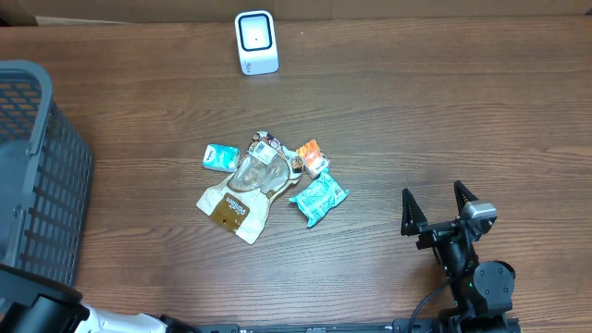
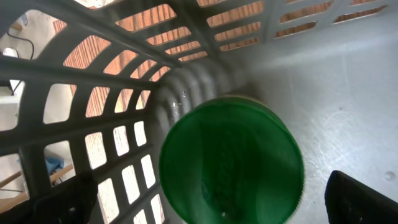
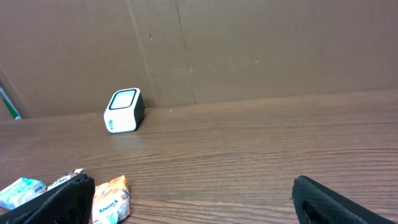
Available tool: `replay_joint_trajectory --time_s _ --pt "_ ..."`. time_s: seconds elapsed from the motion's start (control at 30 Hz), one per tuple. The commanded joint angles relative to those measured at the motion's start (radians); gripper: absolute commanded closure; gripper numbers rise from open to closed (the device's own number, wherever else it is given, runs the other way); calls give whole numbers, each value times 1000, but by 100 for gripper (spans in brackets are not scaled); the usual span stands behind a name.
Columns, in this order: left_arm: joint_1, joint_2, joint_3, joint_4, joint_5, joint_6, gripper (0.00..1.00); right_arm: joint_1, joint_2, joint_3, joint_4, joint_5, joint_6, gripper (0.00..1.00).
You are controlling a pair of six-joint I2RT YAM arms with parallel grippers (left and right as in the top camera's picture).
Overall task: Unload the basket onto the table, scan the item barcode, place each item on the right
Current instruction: 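Reach the left gripper into the basket and grasp the green-capped jar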
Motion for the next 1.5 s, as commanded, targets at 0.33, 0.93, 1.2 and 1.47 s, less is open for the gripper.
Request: replay_joint_trajectory --time_s 0.33,0.93,1.2,1.47 --pt "5 12 -48 113 8 7 22 -3 -7 -11 3 9 7 0" --pt "-2 13 -50 134 112 -67 32 -3 -7 -11 3 9 7 0" --pt "-19 13 -50 118 154 -20 33 -3 -7 -11 3 9 7 0" --pt "-81 13 -50 135 324 77 34 -3 -7 -11 3 9 7 0"
